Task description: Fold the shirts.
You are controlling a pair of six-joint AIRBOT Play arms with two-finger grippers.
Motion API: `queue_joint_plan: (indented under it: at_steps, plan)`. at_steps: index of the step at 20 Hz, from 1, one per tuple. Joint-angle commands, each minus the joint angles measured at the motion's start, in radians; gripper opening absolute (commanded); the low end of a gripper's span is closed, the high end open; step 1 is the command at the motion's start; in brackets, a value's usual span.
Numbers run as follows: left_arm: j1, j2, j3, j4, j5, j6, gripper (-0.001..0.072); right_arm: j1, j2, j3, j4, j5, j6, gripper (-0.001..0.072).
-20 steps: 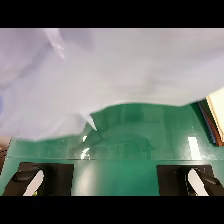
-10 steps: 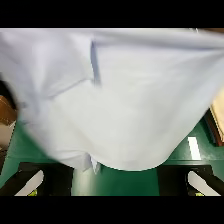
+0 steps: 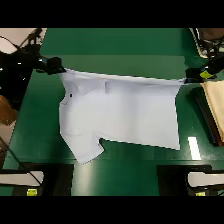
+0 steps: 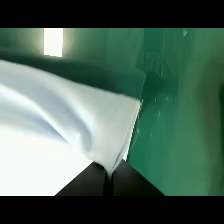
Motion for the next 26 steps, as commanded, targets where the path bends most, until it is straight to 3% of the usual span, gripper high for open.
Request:
queue_joint_plan:
  at_steps: [1, 4, 7, 11, 16, 17, 18, 19, 23, 26]
  plan:
    - [-0.003, -0.15, 0.078, 0.003, 0.157, 0.012, 0.0026, -0.034, -0.126, 0.089, 0.063, -0.111, 0.017, 0.0016]
    - [-0.003, -0.162, 0.09, 0.003, 0.179, 0.012, 0.0027, -0.033, -0.159, 0.181, 0.074, -0.12, 0.015, 0.0016]
    - [0.0, -0.161, 0.09, 0.022, 0.052, 0.042, 0.0027, -0.019, -0.158, 0.182, 0.068, -0.077, 0.013, 0.0016]
    - [-0.002, -0.161, 0.027, 0.076, -0.084, 0.065, 0.0026, 0.005, -0.094, -0.022, 0.07, -0.106, 0.014, 0.0016]
    - [-0.001, -0.161, -0.153, 0.08, -0.043, 0.056, 0.0031, 0.024, -0.003, -0.271, 0.08, -0.203, 0.014, 0.0017]
    - [-0.001, -0.161, -0.159, 0.079, -0.043, 0.051, 0.0248, 0.024, 0.007, -0.299, 0.089, -0.208, 0.026, 0.0025]
    - [-0.001, -0.16, -0.159, 0.079, -0.046, 0.035, 0.0568, 0.023, 0.01, -0.313, 0.122, -0.205, 0.028, 0.0197]
    - [0.0, -0.158, -0.156, 0.079, -0.061, 0.02, 0.0526, 0.013, 0.011, -0.313, 0.16, -0.189, 0.027, 0.0462]
    - [0.0, -0.061, -0.157, 0.186, -0.18, 0.002, 0.0502, -0.041, 0.108, -0.314, 0.202, -0.091, 0.003, 0.0468]
    - [0.0, 0.102, -0.299, 0.317, -0.195, -0.043, 0.0502, -0.087, 0.23, -0.314, 0.203, -0.001, -0.006, 0.0468]
